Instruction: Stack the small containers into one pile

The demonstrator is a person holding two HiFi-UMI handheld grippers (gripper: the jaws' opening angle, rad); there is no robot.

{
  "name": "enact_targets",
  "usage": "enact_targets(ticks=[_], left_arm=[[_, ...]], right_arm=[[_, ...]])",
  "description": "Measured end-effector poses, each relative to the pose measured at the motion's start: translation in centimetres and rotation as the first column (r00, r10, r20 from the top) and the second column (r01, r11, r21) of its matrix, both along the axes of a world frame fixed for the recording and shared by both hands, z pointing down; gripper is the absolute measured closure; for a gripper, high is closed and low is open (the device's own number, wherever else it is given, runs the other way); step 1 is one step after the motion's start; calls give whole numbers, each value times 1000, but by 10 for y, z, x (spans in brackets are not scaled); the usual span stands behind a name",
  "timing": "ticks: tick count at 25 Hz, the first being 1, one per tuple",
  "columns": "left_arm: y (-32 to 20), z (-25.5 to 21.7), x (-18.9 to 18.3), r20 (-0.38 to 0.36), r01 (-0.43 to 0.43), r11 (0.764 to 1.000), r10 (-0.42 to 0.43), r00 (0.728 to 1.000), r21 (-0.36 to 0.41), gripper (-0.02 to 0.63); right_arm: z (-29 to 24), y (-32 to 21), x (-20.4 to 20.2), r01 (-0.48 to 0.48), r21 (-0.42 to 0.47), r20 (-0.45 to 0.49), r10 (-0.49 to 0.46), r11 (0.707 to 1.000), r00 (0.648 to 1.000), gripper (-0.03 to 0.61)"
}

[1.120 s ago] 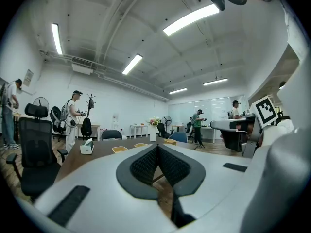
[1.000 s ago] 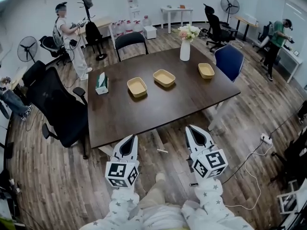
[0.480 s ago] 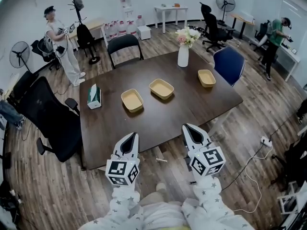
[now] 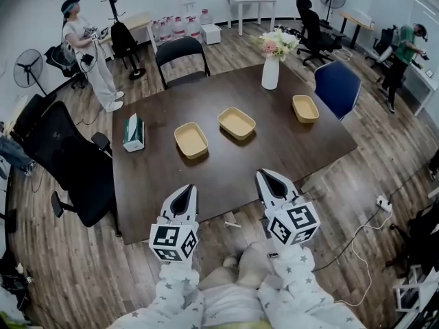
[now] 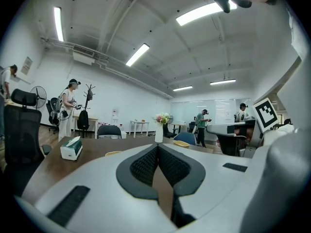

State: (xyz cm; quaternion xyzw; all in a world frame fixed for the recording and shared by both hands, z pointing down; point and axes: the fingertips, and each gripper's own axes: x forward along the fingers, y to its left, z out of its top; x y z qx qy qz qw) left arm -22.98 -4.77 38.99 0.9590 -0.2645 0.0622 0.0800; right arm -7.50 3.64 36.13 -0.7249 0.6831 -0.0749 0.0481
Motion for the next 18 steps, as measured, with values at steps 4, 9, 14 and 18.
enact_targets(ticks=[4, 9, 14, 18], left_arm=[[-17, 8, 9, 10, 38, 999, -38, 999, -21, 589], [-48, 18, 35, 25, 97, 994, -96, 995, -46, 589], [-82, 27, 62, 42, 166, 984, -163, 986, -62, 589], [-101, 32, 84, 45, 225, 972, -222, 974, -73, 589]], right_arm=[[6, -26, 15, 32, -6, 20, -32, 999, 999, 557], [14, -70, 40, 108, -22, 54, -107, 994, 993, 557], [13, -119, 65, 227, -17, 54, -226, 974, 973, 557], [18, -153, 88, 294, -35, 67, -292, 955, 954, 557]])
